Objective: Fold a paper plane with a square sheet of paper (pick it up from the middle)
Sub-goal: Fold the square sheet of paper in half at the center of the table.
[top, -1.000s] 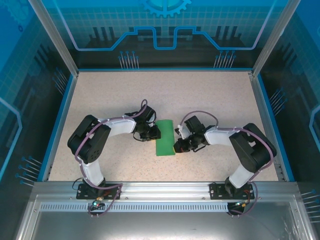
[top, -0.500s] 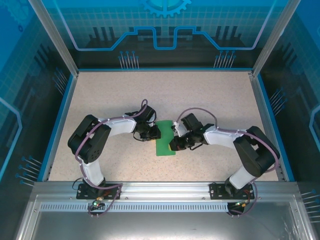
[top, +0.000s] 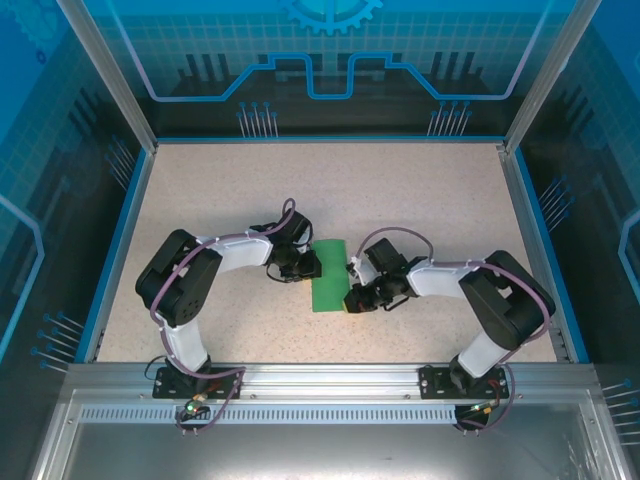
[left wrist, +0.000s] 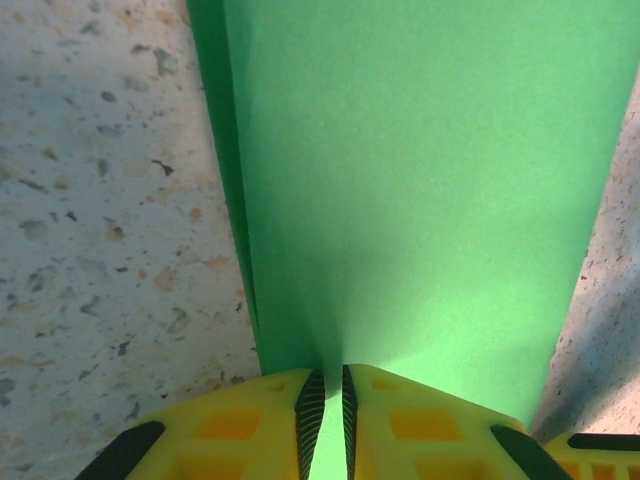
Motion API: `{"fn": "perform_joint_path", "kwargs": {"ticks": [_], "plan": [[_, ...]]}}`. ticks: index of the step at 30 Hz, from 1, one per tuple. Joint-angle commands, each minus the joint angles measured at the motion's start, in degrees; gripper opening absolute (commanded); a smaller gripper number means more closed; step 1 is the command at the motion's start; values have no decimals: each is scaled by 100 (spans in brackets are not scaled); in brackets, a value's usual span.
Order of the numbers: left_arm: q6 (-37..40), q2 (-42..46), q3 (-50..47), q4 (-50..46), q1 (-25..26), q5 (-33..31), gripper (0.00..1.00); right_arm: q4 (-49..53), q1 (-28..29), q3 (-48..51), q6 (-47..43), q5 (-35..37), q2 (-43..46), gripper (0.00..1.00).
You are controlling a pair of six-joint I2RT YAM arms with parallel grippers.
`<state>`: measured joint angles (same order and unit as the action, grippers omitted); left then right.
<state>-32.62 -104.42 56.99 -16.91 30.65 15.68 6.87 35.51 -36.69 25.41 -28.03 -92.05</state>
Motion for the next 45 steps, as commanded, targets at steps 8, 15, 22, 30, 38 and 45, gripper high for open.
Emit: {"fn": "perform_joint_path", "kwargs": {"ticks": [8, 15, 22, 30, 38, 45], "plan": [[186, -321, -133, -876, 19, -672, 20, 597, -261, -26, 126, 137, 778, 5], [231, -154, -184, -887, 20, -689, 20, 10, -324, -790, 390, 199, 255, 5], [226, -103, -206, -841, 20, -662, 20, -474, -457, -1512, 510, 234, -826, 5], [289, -49, -242, -868, 14, -673, 20, -640, -656, -2091, 528, 306, -1743, 5], [304, -17, -257, -900, 19, -685, 20, -494, -976, -2299, 483, 464, -2137, 5], [318, -54, -210, -923, 19, -698, 20, -519, -1119, -2475, 465, 384, -2119, 6]]}}
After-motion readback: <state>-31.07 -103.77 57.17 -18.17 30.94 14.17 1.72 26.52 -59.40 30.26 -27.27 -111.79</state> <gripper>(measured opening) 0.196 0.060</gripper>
